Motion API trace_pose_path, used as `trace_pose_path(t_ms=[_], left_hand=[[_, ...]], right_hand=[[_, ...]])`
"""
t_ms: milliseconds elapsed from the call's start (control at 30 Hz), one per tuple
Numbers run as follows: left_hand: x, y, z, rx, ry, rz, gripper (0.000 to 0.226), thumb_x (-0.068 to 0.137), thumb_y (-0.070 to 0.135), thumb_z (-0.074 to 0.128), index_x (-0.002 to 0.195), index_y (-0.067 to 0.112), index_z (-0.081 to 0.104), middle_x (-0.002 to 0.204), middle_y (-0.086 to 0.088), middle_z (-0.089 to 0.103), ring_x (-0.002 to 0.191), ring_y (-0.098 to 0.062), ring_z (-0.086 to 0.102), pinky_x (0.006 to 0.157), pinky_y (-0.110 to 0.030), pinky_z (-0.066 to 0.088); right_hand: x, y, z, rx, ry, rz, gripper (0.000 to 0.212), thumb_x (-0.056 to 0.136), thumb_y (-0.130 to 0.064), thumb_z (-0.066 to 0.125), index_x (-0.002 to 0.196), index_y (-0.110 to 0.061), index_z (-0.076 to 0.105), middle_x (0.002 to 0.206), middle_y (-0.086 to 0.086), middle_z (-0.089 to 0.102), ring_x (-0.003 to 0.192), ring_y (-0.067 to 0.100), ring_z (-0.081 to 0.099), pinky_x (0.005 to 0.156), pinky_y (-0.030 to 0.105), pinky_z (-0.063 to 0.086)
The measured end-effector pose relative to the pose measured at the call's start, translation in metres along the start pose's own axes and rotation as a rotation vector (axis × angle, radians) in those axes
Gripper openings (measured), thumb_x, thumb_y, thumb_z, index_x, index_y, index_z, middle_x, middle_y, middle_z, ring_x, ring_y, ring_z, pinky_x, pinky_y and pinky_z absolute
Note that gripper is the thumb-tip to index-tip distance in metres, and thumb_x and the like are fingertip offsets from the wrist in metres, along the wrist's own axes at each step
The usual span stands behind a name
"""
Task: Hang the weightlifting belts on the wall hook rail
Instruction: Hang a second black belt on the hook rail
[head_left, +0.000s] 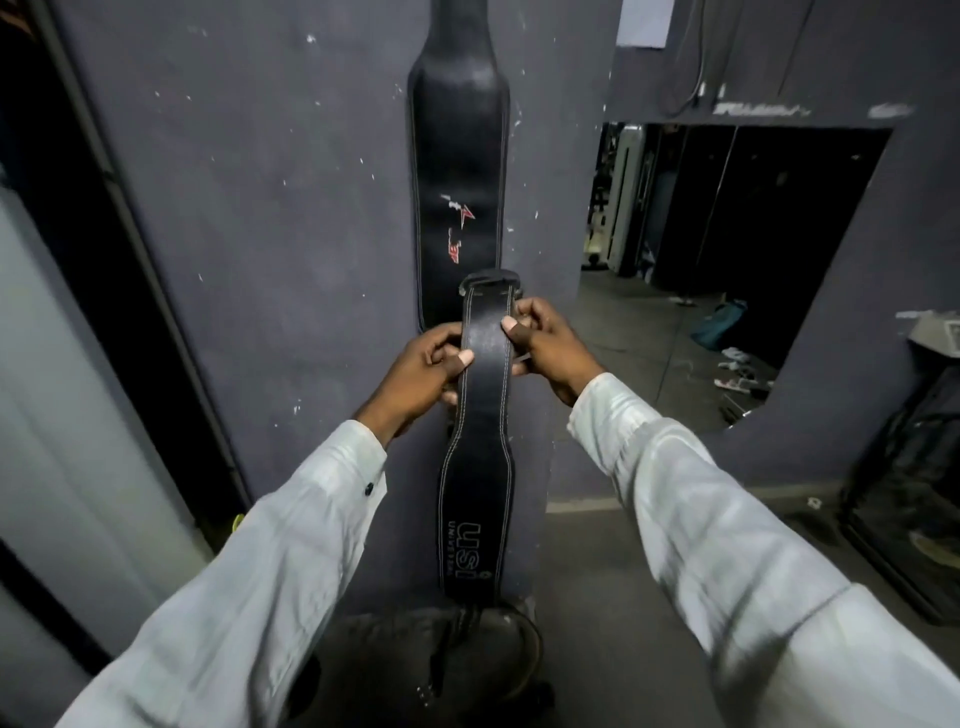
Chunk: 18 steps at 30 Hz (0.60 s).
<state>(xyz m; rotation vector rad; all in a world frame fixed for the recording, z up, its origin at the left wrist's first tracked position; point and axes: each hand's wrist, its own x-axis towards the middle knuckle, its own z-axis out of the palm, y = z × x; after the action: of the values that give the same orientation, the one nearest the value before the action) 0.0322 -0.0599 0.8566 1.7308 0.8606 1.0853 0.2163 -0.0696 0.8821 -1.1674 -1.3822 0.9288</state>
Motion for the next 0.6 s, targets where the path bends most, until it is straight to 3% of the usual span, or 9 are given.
trace_pose_path(t_ms=[233,367,467,533,600], left_hand=[[0.03,0.039,-0.02,0.107,0.171,0.148,0.052,0.098,0.024,0.055,0.143,0.043,0.038,0.082,-0.011,0.05,0.073,-0.022,0.052,0.061,-0.036,0.054],[0.04,0.059,-0.029,0.081,0.257,0.284,0.045,0.096,0.023,0.057,0.139,0.036,0.048,0.08,-0.009,0.053,0.072,-0.02,0.053,0.064,-0.036,0.051],[0.045,0.072,-0.03,-0.018,0.31,0.36,0.033,0.092,0.035,0.058,0.125,0.039,0.057,0.088,-0.019,0.062,0.08,-0.023,0.058,0.08,-0.047,0.055],[0.051,0.081,-0.031,-0.128,0.38,0.381,0.027,0.094,0.031,0.058,0.12,0.03,0.06,0.095,-0.017,0.067,0.086,-0.021,0.062,0.086,-0.049,0.054],[0.058,0.092,-0.033,-0.246,0.446,0.382,0.024,0.096,0.019,0.056,0.118,0.014,0.06,0.097,-0.012,0.069,0.088,-0.019,0.063,0.086,-0.045,0.052]], right_hand=[[0.019,-0.06,0.003,0.024,-0.048,-0.215,0.014,0.099,-0.01,0.056,0.103,-0.024,0.057,0.077,-0.004,0.048,0.071,0.011,0.051,0.061,0.029,0.047],[0.032,-0.09,0.009,-0.002,-0.023,-0.295,0.007,0.1,-0.017,0.057,0.099,-0.023,0.061,0.085,-0.002,0.058,0.082,0.018,0.056,0.066,0.034,0.049],[0.046,-0.105,0.018,-0.021,0.016,-0.372,0.013,0.098,-0.012,0.058,0.095,-0.023,0.065,0.079,-0.009,0.062,0.071,0.003,0.058,0.067,0.022,0.047],[0.051,-0.114,0.024,-0.028,0.017,-0.415,0.012,0.098,-0.011,0.058,0.105,-0.015,0.066,0.085,-0.005,0.066,0.07,-0.002,0.06,0.067,0.018,0.048],[0.053,-0.119,0.032,-0.061,-0.017,-0.441,0.024,0.099,-0.014,0.058,0.122,-0.011,0.063,0.105,0.002,0.071,0.09,0.005,0.067,0.082,0.02,0.053]])
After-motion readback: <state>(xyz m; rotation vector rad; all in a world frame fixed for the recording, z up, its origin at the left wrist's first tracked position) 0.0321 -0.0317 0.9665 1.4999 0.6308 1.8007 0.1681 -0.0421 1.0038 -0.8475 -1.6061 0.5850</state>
